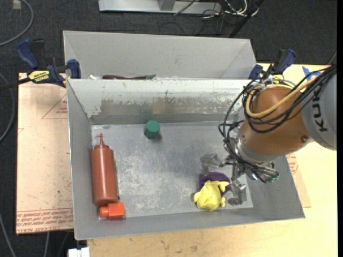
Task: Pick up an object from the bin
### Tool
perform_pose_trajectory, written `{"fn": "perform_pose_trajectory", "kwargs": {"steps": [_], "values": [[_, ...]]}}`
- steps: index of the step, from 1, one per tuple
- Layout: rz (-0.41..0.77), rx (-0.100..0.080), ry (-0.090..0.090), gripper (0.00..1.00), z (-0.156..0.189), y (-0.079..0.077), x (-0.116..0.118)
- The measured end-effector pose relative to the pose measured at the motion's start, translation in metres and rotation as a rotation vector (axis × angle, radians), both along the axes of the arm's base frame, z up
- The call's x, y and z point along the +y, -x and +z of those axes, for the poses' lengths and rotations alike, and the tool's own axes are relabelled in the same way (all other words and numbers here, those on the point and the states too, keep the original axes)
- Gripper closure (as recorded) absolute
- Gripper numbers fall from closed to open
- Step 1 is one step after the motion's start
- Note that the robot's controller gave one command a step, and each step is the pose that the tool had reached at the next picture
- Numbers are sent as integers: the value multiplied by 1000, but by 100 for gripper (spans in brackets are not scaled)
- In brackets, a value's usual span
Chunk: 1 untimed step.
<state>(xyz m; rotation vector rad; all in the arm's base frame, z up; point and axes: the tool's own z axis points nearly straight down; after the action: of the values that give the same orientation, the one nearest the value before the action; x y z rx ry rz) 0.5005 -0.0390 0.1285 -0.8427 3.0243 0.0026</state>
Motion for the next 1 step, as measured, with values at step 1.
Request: {"fn": "perform_pose_trajectory", "kwargs": {"steps": [1], "values": [[101, 2, 0, 0, -35, -1, -3]]}}
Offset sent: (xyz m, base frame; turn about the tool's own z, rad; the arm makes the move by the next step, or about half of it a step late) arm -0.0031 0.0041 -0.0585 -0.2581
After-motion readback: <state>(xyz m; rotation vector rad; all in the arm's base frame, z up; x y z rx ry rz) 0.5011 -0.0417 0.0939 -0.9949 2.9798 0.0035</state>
